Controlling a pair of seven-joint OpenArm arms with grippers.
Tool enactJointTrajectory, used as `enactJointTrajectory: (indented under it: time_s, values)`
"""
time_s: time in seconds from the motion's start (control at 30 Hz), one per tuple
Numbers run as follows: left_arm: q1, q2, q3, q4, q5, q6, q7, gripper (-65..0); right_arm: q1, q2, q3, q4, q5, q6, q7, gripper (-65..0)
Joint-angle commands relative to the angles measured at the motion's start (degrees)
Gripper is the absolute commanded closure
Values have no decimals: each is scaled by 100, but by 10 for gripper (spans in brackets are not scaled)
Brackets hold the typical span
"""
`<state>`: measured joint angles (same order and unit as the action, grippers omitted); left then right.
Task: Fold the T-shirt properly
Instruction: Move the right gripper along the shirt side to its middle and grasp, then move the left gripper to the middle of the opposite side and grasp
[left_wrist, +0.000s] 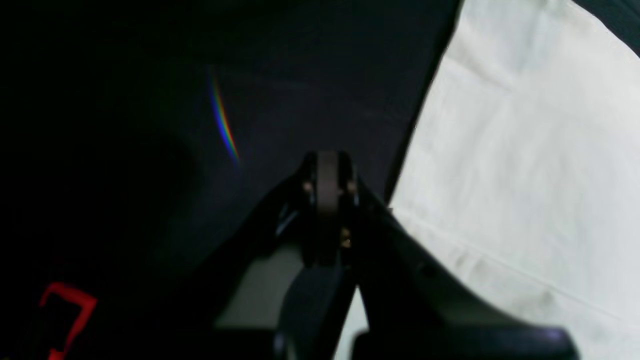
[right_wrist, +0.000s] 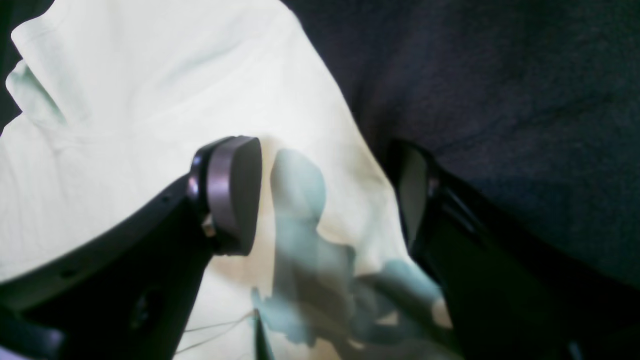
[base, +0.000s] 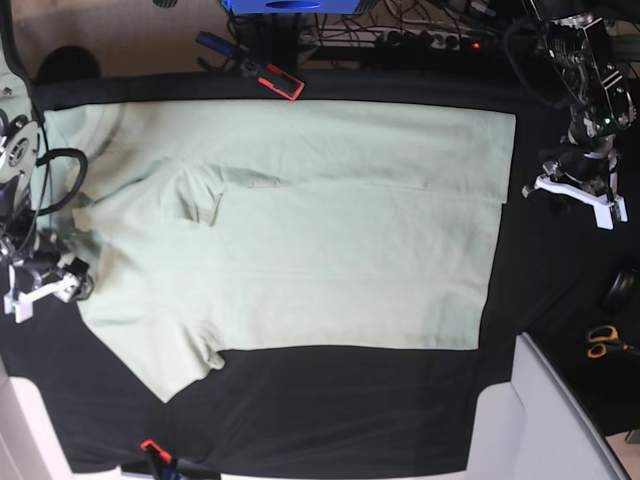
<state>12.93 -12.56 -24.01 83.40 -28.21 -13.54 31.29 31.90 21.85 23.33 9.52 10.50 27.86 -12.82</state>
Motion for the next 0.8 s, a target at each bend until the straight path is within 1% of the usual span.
enactJointTrajectory:
  time_s: [0.0, 0.17, 0.2, 0.23, 0.27, 0.33, 0.4, 0.5, 0.57, 0.6, 0.67, 0.77]
  values:
    - [-58, -85, -47, 96, -41, 5, -109, 0, 102, 44, -8, 37, 0, 58, -94, -363]
    - [-207, -85, -21, 87, -41, 5, -100, 0, 102, 44, -17, 55, 0, 58, -94, -357]
    - [-269, -85, -21, 69, -41, 5, -91, 0, 102, 44, -17, 64, 0, 58, -94, -344]
    - [-313, -85, -21, 34, -41, 5, -91, 0, 102, 44, -17, 72, 0, 67, -94, -318]
    - [-365, -94, -21, -19, -41, 5, -91, -18, 102, 44, -17, 72, 0, 85, -94, -271]
    - [-488, -147, -21, -124, -41, 22, -83, -87, 102, 44, -113, 72, 0, 93, -94, -178]
    - [-594, -190, -12, -265, -41, 22, -48, -183, 111, 35, -333, 72, 9, 85, -94, -106]
    - [-875, -217, -21, -511, -41, 22, 295, -309, 111, 35, -430, 81, 27, 58, -94, -20]
    - [-1042, -217, -21, -696, -32, 22, 383, -358, 111, 35, -430, 81, 27, 58, -94, 0]
    - [-1121, -226, -21, -810, -32, 22, 374, -375, 111, 35, -430, 90, 27, 58, -94, 0]
    - [-1315, -252, -12, -1003, -32, 22, 374, -388, 111, 35, -430, 90, 27, 58, -94, 0]
    - [-1666, -252, -12, -1337, -32, 13, 374, -388, 111, 35, -430, 90, 27, 49, -94, 0]
